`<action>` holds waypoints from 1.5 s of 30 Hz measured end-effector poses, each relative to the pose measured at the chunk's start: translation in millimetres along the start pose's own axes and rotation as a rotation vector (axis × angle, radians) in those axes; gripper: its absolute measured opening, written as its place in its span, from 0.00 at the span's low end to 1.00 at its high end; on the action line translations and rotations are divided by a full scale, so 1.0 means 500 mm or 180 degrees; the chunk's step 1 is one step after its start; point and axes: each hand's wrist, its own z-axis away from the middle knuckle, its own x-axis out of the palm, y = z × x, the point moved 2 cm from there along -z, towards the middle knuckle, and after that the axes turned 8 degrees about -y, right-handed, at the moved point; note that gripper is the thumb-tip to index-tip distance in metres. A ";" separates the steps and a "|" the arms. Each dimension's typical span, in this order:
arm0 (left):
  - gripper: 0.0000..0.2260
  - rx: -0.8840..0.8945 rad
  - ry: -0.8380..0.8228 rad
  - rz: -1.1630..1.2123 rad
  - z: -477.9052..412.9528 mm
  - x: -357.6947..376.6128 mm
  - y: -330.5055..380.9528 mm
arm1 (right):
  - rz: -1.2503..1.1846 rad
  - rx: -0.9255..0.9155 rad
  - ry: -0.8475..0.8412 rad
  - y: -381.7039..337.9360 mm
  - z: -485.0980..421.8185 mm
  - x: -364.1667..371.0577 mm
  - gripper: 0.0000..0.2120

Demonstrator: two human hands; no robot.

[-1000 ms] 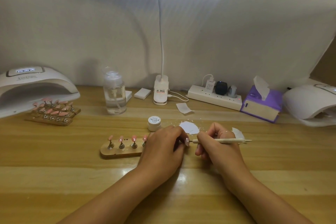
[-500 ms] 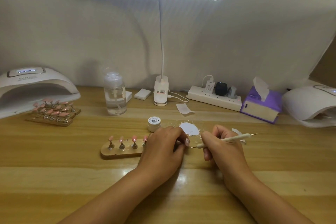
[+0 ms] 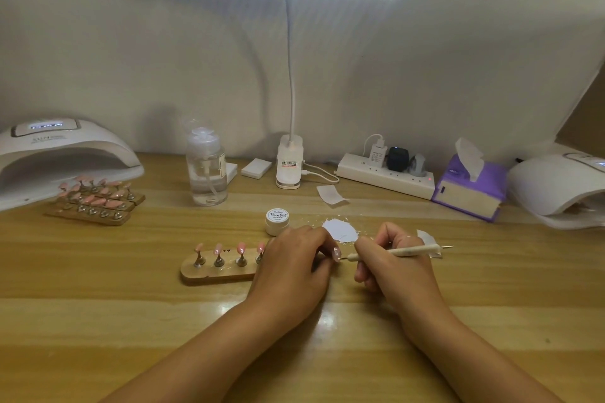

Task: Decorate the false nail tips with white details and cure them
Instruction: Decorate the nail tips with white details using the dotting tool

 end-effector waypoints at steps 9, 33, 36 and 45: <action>0.07 0.0008 0.0025 -0.0009 0.000 0.000 -0.002 | 0.0073 -0.0008 0.0019 0.000 -0.001 0.001 0.16; 0.08 0.0025 -0.0009 0.0070 0.002 0.001 -0.002 | -0.0167 -0.0479 0.0741 0.006 -0.005 -0.025 0.13; 0.08 0.0049 0.0006 0.0011 0.002 0.001 -0.001 | -0.0026 -0.0454 0.0710 0.008 -0.013 -0.026 0.10; 0.06 -0.0039 0.0009 0.0050 0.004 0.000 0.001 | 0.0276 0.0017 0.0348 0.027 -0.035 -0.034 0.06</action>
